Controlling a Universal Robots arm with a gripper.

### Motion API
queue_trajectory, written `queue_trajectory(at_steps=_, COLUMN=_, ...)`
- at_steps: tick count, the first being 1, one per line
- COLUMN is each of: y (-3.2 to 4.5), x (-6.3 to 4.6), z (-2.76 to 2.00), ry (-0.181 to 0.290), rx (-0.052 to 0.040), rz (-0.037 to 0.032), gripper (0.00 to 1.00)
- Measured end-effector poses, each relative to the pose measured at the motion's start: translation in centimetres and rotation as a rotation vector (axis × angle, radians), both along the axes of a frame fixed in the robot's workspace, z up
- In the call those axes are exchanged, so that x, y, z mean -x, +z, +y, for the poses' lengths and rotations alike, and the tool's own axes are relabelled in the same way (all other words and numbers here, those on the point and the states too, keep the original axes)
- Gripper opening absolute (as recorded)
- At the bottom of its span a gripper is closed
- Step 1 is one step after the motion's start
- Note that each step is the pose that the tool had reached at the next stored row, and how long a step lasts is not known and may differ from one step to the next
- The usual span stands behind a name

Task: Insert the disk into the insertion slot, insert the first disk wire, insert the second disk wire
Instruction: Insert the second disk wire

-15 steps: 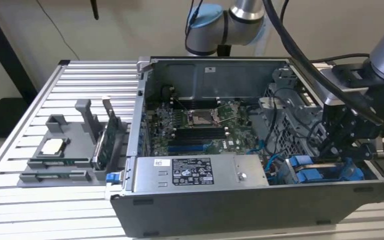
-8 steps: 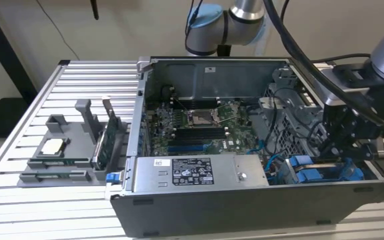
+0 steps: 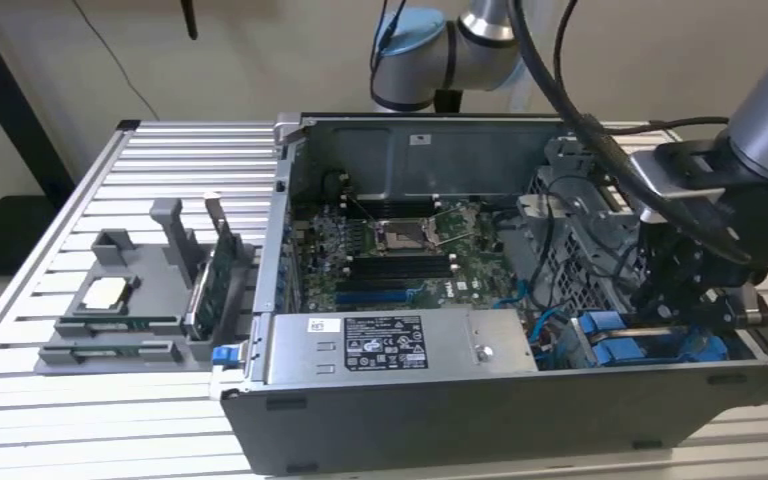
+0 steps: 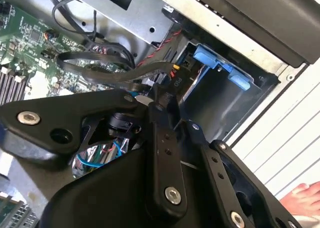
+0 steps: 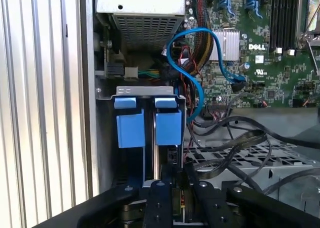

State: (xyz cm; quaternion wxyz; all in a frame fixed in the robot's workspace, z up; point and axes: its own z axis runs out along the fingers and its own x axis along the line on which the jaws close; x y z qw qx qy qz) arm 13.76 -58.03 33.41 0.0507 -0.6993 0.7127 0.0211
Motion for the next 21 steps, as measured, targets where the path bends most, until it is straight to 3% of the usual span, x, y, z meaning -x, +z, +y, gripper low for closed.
queue_trajectory(at_steps=5, y=2.53, x=0.0, z=0.00, ry=0.000, rx=0.0006, rz=0.0003, gripper=0.24)
queue_trajectory(at_steps=10, y=3.86, x=0.0, z=0.01, ry=-0.001, rx=0.0006, rz=0.0003, gripper=0.24)
queue_trajectory(at_steps=13, y=4.28, x=0.0, z=0.00, ry=-0.001, rx=0.0007, rz=0.0003, gripper=0.24)
queue_trajectory(at_steps=21, y=4.52, x=0.0, z=0.00, ry=-0.001, rx=0.0006, rz=0.0003, gripper=0.24)
